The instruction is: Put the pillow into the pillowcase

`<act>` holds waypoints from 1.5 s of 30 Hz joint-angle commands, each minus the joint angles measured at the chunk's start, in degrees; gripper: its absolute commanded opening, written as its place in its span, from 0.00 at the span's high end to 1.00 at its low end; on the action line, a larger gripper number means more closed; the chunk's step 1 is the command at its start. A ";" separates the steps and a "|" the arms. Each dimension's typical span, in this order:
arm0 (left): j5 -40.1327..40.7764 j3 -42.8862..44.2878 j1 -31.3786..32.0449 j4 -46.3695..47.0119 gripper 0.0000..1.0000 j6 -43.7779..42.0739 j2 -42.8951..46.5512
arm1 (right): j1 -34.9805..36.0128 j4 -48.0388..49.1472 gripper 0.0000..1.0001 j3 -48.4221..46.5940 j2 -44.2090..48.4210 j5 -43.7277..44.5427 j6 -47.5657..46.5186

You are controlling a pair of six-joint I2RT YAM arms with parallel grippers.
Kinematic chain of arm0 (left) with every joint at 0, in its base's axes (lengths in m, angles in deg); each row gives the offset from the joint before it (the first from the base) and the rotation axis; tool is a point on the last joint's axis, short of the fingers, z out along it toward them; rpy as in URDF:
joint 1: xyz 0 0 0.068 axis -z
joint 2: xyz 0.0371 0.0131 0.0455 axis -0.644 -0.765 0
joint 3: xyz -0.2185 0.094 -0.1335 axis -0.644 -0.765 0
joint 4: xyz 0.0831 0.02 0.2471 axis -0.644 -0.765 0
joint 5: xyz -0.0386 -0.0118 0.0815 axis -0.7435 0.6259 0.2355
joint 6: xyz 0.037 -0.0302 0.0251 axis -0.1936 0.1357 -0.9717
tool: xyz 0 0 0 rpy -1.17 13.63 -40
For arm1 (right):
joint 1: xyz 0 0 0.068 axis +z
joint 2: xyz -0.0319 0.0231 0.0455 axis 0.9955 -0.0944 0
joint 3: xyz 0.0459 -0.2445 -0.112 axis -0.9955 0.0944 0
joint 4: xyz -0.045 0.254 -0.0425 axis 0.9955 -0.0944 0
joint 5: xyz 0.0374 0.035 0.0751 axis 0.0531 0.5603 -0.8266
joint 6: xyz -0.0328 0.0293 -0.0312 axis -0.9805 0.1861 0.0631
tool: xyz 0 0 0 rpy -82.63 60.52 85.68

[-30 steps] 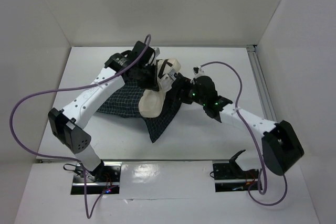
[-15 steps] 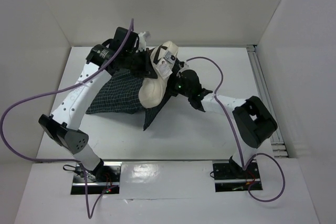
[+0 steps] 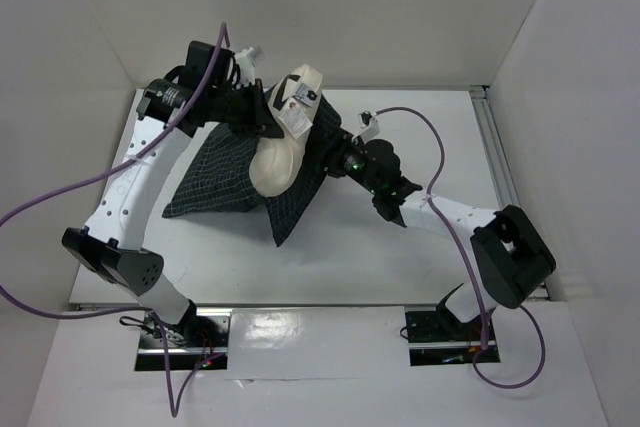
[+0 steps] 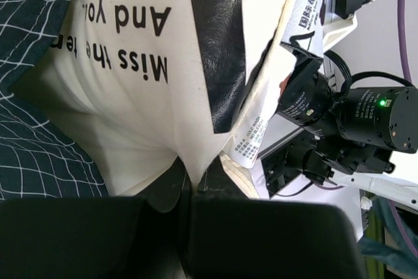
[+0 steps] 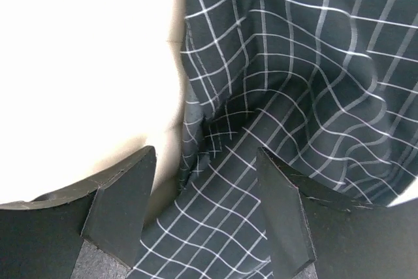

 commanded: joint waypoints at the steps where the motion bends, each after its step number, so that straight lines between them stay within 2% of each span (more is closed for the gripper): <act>1: -3.55 3.84 -1.23 2.90 1.00 -2.36 1.15 | 0.84 5.62 0.30 0.45 2.96 2.59 1.04; 5: -4.25 4.37 -1.94 2.37 1.00 -2.89 1.68 | 0.84 4.49 0.34 -3.04 -0.01 2.59 0.52; 8: -4.78 4.37 -2.47 2.37 1.00 -2.89 1.68 | 0.84 7.83 0.35 -4.53 -3.08 1.98 0.52; 14: -5.39 4.37 -2.99 2.37 1.00 -2.89 2.20 | 0.84 5.03 0.37 -11.12 -8.72 -0.57 0.52; 15: -5.39 4.37 -2.99 2.37 1.00 -2.89 2.21 | 0.84 4.41 0.42 -11.14 -9.60 -0.57 0.52; 18: -5.39 4.37 -3.61 2.37 1.00 -2.89 2.73 | 0.84 4.41 0.48 -11.15 -10.13 0.56 1.57; 20: -5.39 4.37 -3.61 2.37 1.00 -2.89 2.73 | 1.36 3.54 0.56 -11.14 -10.13 2.32 1.58; 22: -5.39 4.37 -4.13 2.37 1.00 -2.89 2.73 | 1.37 3.00 0.75 -11.14 -10.13 2.86 1.58; 23: -5.39 4.37 -4.14 2.37 1.00 -2.89 2.73 | 1.37 3.00 0.82 -11.14 -10.13 2.86 1.58; 26: -6.01 4.37 -4.14 2.37 1.00 -2.89 2.73 | 0.84 3.53 0.84 -11.14 -10.65 2.86 1.58; 27: -6.01 4.37 -4.14 2.37 1.00 -2.89 2.73 | 0.84 3.01 0.91 -11.66 -10.66 2.86 1.58; 28: -6.01 4.37 -4.14 2.37 1.00 -2.89 3.26 | 0.84 2.22 0.93 -11.67 -10.66 2.86 1.05; 30: -5.49 3.85 -4.14 2.37 1.00 -2.89 3.26 | 0.84 2.21 0.90 -11.67 -10.05 2.86 1.05; 32: -5.48 3.84 -4.66 2.37 1.00 -2.89 3.26 | 0.84 1.59 0.73 -10.88 -9.09 3.65 0.44; 34: -5.48 3.31 -4.66 2.37 1.00 -3.41 3.26 | 0.84 1.59 0.61 -10.17 -8.38 4.44 -0.09; 36: -5.48 2.79 -4.66 2.37 1.00 -3.41 3.26 | 0.84 0.99 0.60 -10.70 -8.37 4.44 -0.09; 38: -5.48 2.79 -4.66 2.37 1.00 -3.41 3.26 | 0.31 0.98 0.66 -10.70 -7.85 4.96 -0.09; 43: -5.48 0.42 -4.66 2.99 1.00 -3.41 3.88 | -1.18 1.07 0.90 -13.24 -10.21 2.33 0.70; 45: -6.01 0.41 -4.66 2.99 1.00 -3.41 3.88 | -1.18 1.07 0.97 -13.77 -10.22 2.33 0.70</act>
